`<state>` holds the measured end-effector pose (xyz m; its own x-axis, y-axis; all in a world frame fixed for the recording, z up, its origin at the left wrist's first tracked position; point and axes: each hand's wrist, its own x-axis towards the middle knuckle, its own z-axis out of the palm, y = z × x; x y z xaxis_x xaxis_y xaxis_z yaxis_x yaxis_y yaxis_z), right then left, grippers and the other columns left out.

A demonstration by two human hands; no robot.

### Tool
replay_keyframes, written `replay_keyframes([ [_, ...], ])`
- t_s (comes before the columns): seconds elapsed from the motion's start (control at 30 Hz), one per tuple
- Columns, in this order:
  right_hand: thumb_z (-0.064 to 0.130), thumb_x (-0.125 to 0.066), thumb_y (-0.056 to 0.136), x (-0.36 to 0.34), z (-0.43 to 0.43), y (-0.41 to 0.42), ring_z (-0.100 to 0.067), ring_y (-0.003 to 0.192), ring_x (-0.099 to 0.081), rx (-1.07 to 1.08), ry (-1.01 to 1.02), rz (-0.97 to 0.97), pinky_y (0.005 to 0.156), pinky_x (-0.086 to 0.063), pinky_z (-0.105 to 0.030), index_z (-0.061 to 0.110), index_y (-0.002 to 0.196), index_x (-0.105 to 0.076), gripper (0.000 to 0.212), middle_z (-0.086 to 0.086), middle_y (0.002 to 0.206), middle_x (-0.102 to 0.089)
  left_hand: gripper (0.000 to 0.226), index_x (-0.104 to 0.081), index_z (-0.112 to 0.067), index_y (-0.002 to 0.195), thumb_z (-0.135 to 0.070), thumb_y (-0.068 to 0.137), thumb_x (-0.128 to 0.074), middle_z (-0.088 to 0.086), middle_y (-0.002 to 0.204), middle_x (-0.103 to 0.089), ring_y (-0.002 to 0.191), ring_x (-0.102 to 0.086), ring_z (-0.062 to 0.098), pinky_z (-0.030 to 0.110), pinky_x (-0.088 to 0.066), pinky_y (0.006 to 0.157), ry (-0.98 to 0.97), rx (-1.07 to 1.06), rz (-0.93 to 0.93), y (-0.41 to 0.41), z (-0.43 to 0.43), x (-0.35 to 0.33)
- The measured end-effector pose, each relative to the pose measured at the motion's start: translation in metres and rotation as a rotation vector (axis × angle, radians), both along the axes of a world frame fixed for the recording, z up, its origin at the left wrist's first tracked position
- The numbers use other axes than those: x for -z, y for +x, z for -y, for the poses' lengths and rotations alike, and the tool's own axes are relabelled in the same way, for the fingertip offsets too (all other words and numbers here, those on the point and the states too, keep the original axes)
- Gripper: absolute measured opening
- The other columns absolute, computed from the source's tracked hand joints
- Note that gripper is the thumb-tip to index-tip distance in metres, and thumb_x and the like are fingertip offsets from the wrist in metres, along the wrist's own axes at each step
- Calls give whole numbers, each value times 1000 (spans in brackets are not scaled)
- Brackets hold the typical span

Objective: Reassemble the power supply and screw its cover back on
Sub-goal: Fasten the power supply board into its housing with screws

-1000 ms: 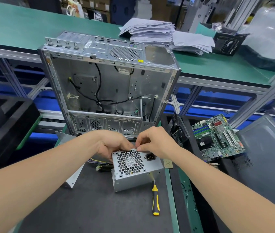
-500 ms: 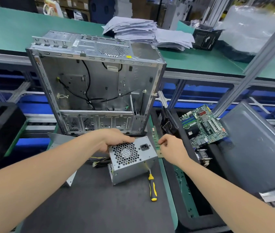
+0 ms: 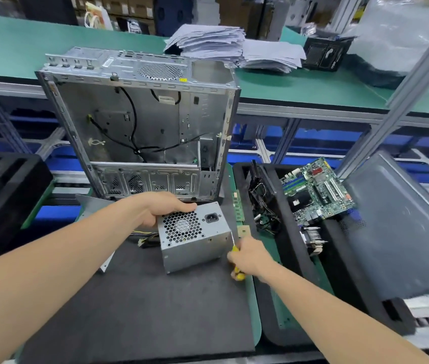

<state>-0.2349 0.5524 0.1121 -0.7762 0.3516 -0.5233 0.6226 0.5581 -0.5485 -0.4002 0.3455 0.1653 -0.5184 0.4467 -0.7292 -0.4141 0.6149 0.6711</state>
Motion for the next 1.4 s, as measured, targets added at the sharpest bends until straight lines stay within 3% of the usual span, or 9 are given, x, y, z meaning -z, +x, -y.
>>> replay_keyframes([
  [0.13, 9, -57, 94, -42, -27, -3, -14, 46, -68, 41, 57, -327, 52, -58, -28, 8, 107, -69, 18, -9, 71, -75, 89, -55, -7, 145, -51, 73, -83, 14, 157, -47, 146, -43, 33, 56, -34, 120, -41, -21, -22, 3, 0, -5],
  [0.27, 16, -69, 89, -95, -36, -16, -15, 70, -73, 24, 112, -622, 78, -62, -36, 20, 104, -81, 19, 5, 79, -77, 42, -70, -5, 125, -34, 94, -71, 13, 132, -70, 108, -71, 26, 46, -56, 101, -13, -65, 33, 4, 1, -7],
  [0.4, 20, -84, 76, -125, -13, -25, -10, 58, -70, 83, -53, -773, 61, -59, -30, 25, 89, -71, 19, 7, 74, -75, 36, -70, -5, 126, -27, 97, -70, 10, 118, -76, 96, -75, 22, 37, -61, 80, 18, -100, 58, 5, 2, -7],
  [0.53, 10, -86, 75, -130, 14, -36, -27, 79, -75, 121, -288, -822, 69, -63, -41, 18, 98, -63, 33, -2, 87, -78, 27, -71, -6, 120, -22, 99, -68, 10, 111, -77, 95, -73, 23, 42, -59, 94, 46, -138, 66, 6, 4, -6],
  [0.63, 20, -79, 87, -128, 25, -45, -28, 81, -73, 79, -227, -887, 76, -62, -47, 20, 102, -63, 22, -5, 92, -75, 32, -69, -3, 126, -19, 99, -68, 12, 114, -77, 97, -73, 25, 42, -59, 92, 54, -146, 82, 4, 5, -5],
  [0.7, 27, -69, 96, -127, 30, -51, -21, 76, -72, -10, -91, -919, 73, -61, -42, 22, 103, -57, 15, -2, 87, -71, 34, -67, -1, 129, -17, 98, -68, 12, 111, -77, 95, -73, 26, 43, -60, 90, 61, -155, 94, 4, 4, -4],
  [0.8, 25, -63, 100, -127, 35, -57, -10, 72, -64, -133, 68, -930, 60, -47, -17, 24, 103, -50, 13, 4, 80, -65, 36, -65, 1, 131, -16, 99, -68, 13, 113, -76, 96, -73, 27, 42, -60, 86, 67, -147, 101, 4, 3, -5],
  [1.1, 19, -62, 101, -125, 44, -70, -5, 65, -59, -270, 108, -935, 55, -43, -11, 23, 105, -49, 14, 6, 72, -60, 35, -65, 1, 130, -15, 100, -67, 15, 123, -74, 111, -72, 29, 43, -59, 91, 98, -162, 135, 4, 3, -4],
  [1.4, 21, -61, 101, -120, 37, -75, -10, 64, -58, -362, 80, -866, 56, -44, -15, 25, 106, -49, 14, 4, 76, -63, 35, -65, 1, 129, -17, 99, -68, 15, 118, -75, 109, -73, 30, 46, -58, 95, 115, -181, 187, 0, 5, 2],
])
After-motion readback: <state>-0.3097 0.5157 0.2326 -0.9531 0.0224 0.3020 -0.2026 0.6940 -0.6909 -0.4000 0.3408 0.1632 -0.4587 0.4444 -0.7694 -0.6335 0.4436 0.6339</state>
